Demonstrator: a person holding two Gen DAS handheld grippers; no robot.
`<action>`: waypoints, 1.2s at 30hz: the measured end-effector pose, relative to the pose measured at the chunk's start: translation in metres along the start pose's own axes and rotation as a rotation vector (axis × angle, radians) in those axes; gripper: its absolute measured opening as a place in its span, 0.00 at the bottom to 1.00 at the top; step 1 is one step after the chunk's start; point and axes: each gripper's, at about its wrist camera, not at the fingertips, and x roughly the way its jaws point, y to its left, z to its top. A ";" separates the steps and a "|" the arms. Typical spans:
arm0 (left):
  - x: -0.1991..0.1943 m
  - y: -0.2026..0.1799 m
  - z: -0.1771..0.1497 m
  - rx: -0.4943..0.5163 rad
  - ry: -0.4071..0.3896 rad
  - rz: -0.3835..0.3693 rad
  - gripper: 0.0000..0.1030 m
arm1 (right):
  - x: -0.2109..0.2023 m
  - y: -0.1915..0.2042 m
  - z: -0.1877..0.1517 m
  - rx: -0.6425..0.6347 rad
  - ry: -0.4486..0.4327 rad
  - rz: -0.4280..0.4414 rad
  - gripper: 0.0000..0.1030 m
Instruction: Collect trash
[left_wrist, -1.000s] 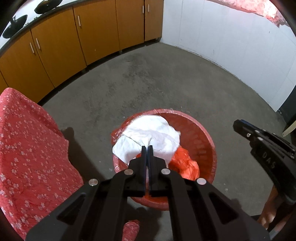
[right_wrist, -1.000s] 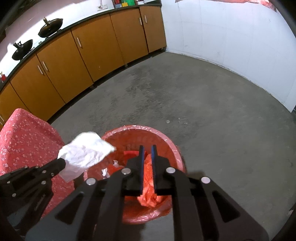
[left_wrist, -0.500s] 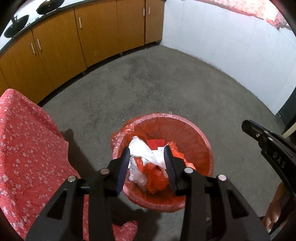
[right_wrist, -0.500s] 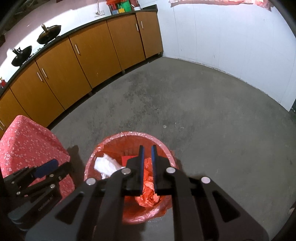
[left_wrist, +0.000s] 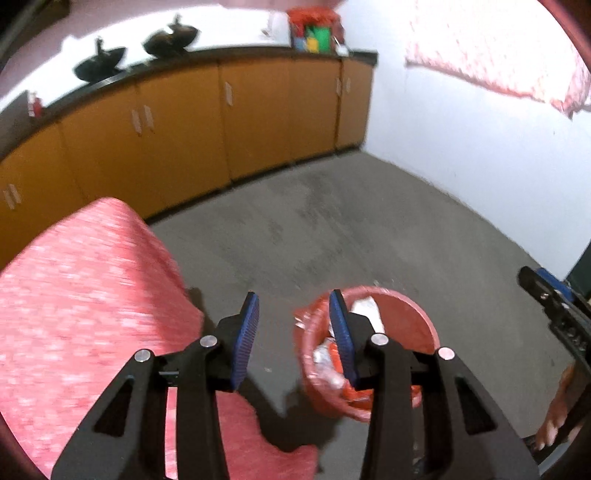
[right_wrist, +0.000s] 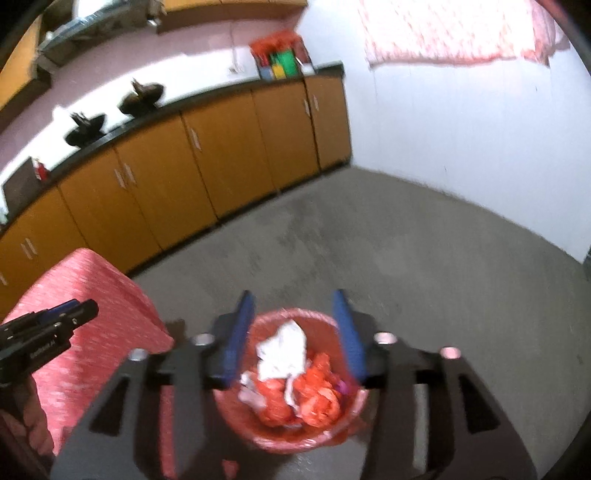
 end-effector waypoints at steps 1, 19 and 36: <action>-0.015 0.009 0.000 -0.004 -0.019 0.015 0.46 | -0.016 0.007 0.003 -0.008 -0.028 0.021 0.69; -0.226 0.090 -0.084 -0.076 -0.275 0.236 0.98 | -0.207 0.098 -0.018 -0.133 -0.216 0.110 0.96; -0.266 0.088 -0.159 -0.091 -0.296 0.330 0.98 | -0.256 0.106 -0.085 -0.177 -0.184 0.083 0.96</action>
